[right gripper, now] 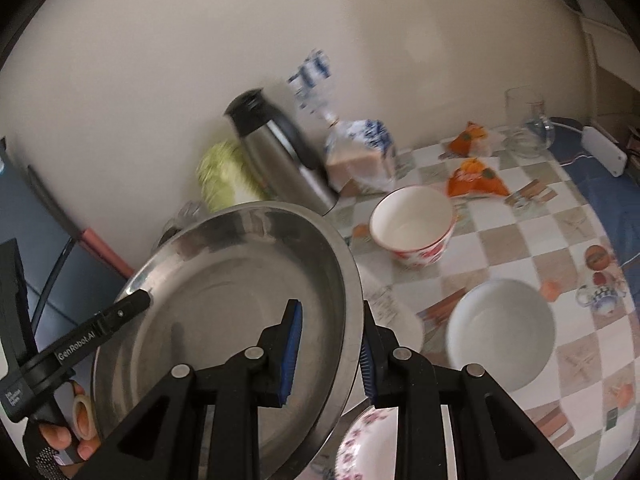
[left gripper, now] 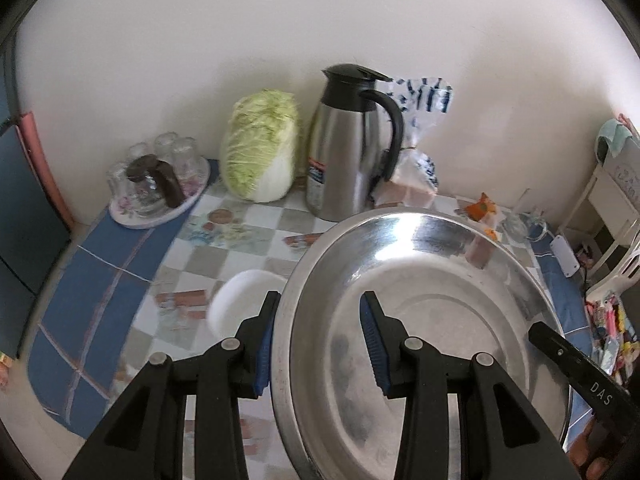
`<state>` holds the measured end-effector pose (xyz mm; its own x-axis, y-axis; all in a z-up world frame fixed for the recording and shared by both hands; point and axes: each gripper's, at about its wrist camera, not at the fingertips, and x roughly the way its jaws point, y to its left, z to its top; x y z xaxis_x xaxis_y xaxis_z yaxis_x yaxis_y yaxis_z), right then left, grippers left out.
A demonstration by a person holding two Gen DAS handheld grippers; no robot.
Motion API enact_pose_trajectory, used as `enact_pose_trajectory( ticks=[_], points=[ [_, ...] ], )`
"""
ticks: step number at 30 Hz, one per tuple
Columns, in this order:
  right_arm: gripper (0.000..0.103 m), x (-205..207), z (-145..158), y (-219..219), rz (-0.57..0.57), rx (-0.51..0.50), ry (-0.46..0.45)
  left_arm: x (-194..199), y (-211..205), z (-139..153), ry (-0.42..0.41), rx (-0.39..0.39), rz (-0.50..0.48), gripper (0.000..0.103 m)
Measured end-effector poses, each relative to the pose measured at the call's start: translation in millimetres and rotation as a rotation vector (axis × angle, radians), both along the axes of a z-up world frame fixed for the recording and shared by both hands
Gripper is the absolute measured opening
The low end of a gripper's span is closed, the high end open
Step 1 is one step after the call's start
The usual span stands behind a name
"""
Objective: Organize plates and bowls
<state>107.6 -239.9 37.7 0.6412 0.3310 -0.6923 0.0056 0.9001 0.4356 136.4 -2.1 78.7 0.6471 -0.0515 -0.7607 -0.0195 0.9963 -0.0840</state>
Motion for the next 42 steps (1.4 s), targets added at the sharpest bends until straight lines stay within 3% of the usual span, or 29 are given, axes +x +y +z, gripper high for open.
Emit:
enact_pose_trajectory(
  ticks=[7,17,29,42],
  points=[
    [0.028,6.8,-4.4,-24.9,-0.064,-0.030,-0.027,19.7,-20.0,-20.5,0.044,-0.035,-0.009,0.041],
    [0.028,14.5,-26.3,-38.9,-0.090,-0.044,0.016,34.5,-29.5,-43.9,0.094,-0.076,-0.030,0.041],
    [0.028,20.5,-46.6,-33.5,-0.068,-0.050,0.059,40.4,-11.2,-65.2,0.136,-0.145,-0.008,0.041],
    [0.028,36.2,-77.2,-13.7,-0.013,-0.093,0.120,54.2,8.6,-100.2,0.214,-0.151,0.035,0.041]
  ],
)
